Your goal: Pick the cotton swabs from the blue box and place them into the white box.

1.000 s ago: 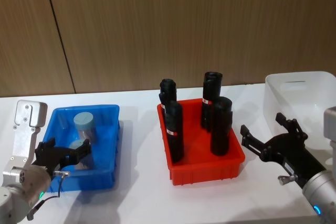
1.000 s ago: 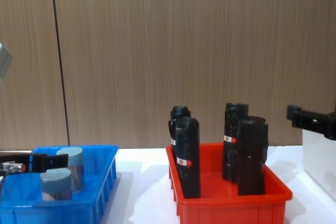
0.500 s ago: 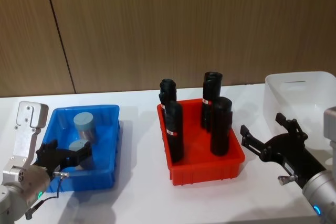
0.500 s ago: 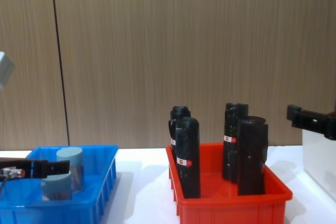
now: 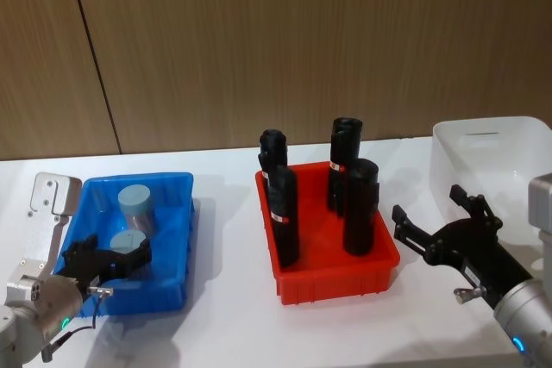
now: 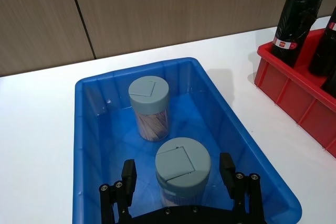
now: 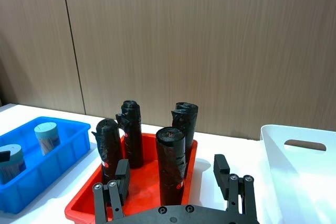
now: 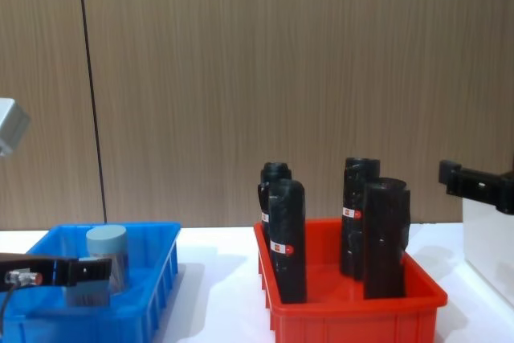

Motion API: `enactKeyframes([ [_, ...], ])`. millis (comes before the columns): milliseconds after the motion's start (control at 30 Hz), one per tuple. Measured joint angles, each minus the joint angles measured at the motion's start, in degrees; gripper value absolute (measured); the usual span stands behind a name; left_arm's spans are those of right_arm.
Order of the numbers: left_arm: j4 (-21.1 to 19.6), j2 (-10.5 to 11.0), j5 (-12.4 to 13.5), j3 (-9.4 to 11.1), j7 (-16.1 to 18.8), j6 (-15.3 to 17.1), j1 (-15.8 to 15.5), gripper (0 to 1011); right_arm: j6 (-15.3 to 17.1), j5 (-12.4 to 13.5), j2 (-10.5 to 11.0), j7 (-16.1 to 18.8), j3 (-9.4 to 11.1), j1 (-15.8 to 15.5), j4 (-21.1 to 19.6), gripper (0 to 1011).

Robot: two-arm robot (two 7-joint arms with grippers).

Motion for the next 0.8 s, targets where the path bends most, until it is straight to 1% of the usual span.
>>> enactKeyframes([
  [233, 2.6, -0.5, 0.6, 0.2, -1.8, -1.6, -1.0, 1000, 0.0, 0.0, 0.0, 0.0, 0.0, 0.0, 0.0, 1001],
  [433, 5.3, -1.2, 1.2, 0.4, -3.9, -3.8, -2.1, 1000, 0.0, 0.0, 0.0, 0.0, 0.0, 0.0, 0.0, 1001],
  [567, 6.3, -1.4, 1.3, 0.5, -4.6, -4.7, -2.5, 1000, 0.0, 0.0, 0.0, 0.0, 0.0, 0.0, 0.0, 1001],
  [667, 7.3, -1.7, 1.4, 0.6, -5.1, -5.4, -2.9, 965, 0.0, 0.0, 0.0, 0.0, 0.0, 0.0, 0.0, 1001],
  [767, 8.3, -2.0, 1.4, 0.6, -5.6, -6.0, -3.2, 902, 0.0, 0.0, 0.0, 0.0, 0.0, 0.0, 0.0, 1001],
  [800, 8.5, -2.0, 1.4, 0.6, -5.7, -6.1, -3.3, 865, 0.0, 0.0, 0.0, 0.0, 0.0, 0.0, 0.0, 1001],
])
